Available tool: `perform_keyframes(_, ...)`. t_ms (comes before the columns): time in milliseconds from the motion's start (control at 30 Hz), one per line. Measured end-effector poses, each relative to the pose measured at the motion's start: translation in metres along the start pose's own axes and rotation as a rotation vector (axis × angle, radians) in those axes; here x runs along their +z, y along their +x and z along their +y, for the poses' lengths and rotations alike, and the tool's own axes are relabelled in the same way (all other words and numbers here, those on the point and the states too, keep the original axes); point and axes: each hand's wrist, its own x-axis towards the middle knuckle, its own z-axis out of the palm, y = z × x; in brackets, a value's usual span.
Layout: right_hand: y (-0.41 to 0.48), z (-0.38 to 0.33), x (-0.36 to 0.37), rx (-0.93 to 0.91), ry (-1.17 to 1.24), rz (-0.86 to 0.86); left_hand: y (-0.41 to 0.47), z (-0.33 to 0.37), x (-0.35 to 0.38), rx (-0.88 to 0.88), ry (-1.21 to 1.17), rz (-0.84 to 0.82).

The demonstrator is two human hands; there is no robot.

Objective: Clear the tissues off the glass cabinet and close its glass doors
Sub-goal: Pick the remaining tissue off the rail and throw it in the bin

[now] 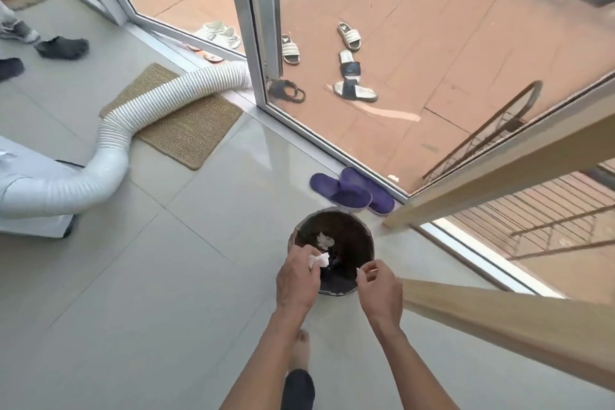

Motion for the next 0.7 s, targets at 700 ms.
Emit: perform_keyframes(700,0.072,0.026,0.03,0.023,-0.019,-0.115,0.076,-0.039,0.055,-0.025,0.095,-0.248)
